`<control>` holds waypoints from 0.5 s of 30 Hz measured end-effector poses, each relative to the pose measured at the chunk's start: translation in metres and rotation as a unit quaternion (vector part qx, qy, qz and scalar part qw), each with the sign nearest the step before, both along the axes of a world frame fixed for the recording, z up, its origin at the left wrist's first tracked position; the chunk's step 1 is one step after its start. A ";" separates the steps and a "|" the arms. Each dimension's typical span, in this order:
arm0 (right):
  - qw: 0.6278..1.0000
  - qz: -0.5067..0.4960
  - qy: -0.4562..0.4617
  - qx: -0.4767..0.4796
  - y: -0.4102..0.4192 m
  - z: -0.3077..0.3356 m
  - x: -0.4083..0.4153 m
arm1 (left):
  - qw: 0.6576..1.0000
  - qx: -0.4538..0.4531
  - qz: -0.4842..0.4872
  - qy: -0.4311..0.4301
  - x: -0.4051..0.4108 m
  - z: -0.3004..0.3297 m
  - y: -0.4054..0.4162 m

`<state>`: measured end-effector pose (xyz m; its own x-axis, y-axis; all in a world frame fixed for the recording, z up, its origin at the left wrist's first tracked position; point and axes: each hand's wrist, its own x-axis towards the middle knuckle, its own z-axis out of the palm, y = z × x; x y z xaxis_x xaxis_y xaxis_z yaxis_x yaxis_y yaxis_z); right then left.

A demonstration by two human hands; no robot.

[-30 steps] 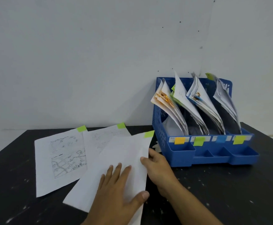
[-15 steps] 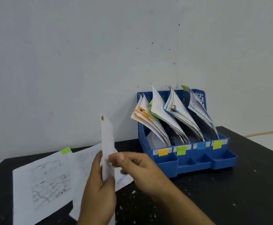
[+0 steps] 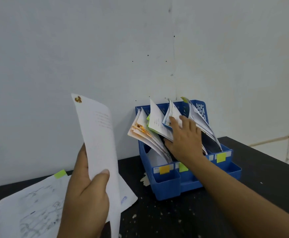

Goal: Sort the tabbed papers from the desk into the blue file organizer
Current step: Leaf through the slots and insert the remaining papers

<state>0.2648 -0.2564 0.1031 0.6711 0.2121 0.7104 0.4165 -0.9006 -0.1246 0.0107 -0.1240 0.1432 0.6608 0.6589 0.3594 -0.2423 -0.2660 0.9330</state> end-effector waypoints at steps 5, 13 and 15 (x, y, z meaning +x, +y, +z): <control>0.998 0.057 -0.002 0.041 0.004 0.018 0.013 | 0.999 -0.014 -0.027 -0.015 0.006 0.019 -0.008; 0.978 0.098 0.090 0.162 -0.012 0.039 0.024 | 0.987 -0.088 -0.135 -0.010 -0.001 0.038 -0.009; 0.977 0.107 0.097 0.157 -0.014 0.040 0.023 | 0.983 -0.094 -0.156 -0.031 -0.003 0.043 -0.009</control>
<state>0.2883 -0.2706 0.1428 0.7642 0.1540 0.6263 0.5314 -0.7007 -0.4761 0.0081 -0.1325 0.1863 0.8218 0.4862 0.2971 -0.3432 0.0062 0.9392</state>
